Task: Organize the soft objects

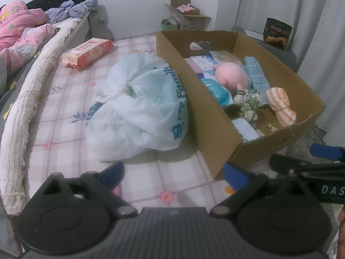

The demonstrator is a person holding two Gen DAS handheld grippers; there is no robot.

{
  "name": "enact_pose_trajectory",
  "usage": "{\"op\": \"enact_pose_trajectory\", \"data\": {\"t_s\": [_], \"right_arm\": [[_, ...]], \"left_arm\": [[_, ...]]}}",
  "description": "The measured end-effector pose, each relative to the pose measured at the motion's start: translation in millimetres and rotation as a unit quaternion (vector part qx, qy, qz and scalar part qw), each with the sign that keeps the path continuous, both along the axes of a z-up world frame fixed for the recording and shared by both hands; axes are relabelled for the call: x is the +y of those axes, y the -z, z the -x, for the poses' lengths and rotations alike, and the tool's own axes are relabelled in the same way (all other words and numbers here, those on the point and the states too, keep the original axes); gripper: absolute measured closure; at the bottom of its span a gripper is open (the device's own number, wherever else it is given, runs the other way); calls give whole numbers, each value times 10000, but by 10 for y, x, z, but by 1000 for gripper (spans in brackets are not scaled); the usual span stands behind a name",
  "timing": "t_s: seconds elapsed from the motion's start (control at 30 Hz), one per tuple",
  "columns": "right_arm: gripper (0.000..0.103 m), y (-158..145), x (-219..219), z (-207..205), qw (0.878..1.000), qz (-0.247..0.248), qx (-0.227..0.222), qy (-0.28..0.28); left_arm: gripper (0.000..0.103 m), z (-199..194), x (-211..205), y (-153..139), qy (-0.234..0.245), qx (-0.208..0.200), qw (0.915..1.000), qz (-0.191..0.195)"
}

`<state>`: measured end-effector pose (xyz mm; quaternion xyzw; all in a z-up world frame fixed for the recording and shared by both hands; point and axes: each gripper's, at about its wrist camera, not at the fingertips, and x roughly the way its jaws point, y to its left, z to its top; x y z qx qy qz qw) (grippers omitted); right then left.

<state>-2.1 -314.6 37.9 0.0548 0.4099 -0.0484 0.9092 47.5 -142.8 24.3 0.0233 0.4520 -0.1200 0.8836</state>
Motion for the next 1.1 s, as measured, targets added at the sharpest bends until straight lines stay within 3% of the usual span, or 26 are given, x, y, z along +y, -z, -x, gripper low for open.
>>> {"op": "enact_pose_trajectory", "data": {"t_s": [1.1], "right_arm": [[1,4,-16,32,10000,-40,-18,49]], "left_arm": [[5,6,-44,1,42,23,10000,-17]]}}
